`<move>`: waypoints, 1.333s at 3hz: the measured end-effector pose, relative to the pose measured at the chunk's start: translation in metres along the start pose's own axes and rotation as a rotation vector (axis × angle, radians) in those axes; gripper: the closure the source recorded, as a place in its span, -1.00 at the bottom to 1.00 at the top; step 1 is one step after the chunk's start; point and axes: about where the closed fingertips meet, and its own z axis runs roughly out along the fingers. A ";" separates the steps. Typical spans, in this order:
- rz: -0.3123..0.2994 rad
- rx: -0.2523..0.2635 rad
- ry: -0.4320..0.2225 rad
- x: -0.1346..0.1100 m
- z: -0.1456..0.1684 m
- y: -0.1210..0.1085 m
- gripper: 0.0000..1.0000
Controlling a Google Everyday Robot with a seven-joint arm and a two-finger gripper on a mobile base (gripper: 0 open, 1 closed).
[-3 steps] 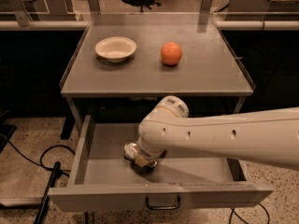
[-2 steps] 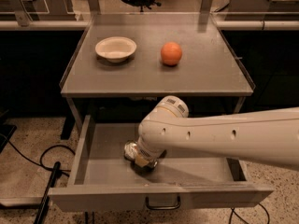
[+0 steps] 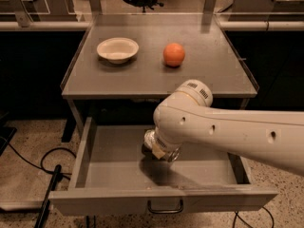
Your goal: Pick 7up can from top drawer and place on counter
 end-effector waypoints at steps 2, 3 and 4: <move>0.363 0.252 0.109 0.080 -0.127 -0.098 1.00; 0.482 0.374 0.160 0.118 -0.184 -0.135 1.00; 0.491 0.383 0.181 0.124 -0.189 -0.137 1.00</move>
Offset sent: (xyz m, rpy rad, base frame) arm -0.0375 -0.2255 0.1866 -0.2247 -0.1162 -0.6737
